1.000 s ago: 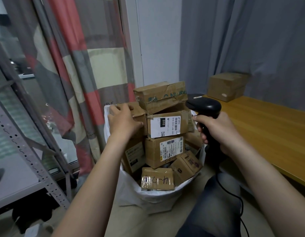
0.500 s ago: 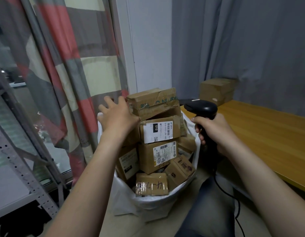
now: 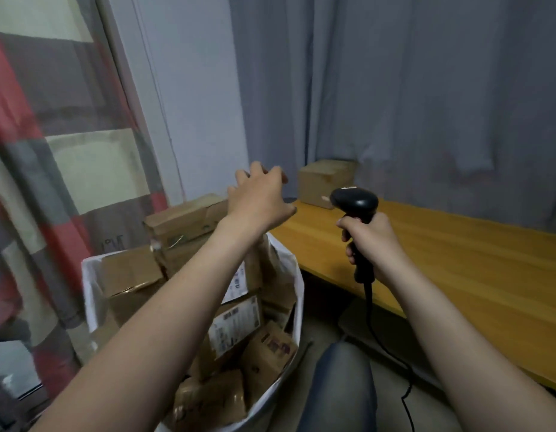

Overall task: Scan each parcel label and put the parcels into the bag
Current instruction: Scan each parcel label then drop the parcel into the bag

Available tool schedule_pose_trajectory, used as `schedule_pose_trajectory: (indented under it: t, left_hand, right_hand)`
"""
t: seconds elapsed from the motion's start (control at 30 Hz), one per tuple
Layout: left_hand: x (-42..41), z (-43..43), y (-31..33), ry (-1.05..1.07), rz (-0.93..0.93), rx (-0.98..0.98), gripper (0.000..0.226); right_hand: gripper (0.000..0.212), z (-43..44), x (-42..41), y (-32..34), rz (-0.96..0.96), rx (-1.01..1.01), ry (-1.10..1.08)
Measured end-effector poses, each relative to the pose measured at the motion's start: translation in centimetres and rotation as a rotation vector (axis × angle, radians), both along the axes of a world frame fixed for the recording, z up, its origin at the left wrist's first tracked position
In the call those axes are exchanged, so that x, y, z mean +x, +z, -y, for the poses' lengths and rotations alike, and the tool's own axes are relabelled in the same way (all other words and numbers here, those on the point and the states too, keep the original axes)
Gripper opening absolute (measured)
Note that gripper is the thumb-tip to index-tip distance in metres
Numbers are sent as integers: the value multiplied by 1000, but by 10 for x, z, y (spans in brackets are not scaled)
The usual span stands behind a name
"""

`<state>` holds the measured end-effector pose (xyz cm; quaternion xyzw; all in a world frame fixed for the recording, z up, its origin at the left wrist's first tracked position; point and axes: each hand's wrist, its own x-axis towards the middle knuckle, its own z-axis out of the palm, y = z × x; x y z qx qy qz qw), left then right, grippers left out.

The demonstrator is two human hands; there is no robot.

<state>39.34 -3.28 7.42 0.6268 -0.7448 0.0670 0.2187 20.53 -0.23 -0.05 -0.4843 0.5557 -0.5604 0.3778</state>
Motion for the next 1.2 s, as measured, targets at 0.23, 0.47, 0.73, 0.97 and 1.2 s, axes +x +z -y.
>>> schedule_pose_trajectory:
  t: [0.23,0.47,0.73,0.97,1.2]
  left_hand:
    - [-91,120,-24,-117,-67,239,59]
    - [-141,259,-57,-114,-119,317,67]
    - [-193,430,-94,-74,-186,257,43]
    - [-208,556,-109,36,-257,153,38]
    - [-183,635,-126,148,-448,335,110]
  right_hand:
    - [17,68,-62,5,-12,52,-92]
    - [17,181,-116,15,-70,74,-177]
    - [16,346,-158,-4,-44,84,-219]
    - [20,452,-163,-49,-3,131,-213]
    - [16,501,-175,-72,128,158,-172]
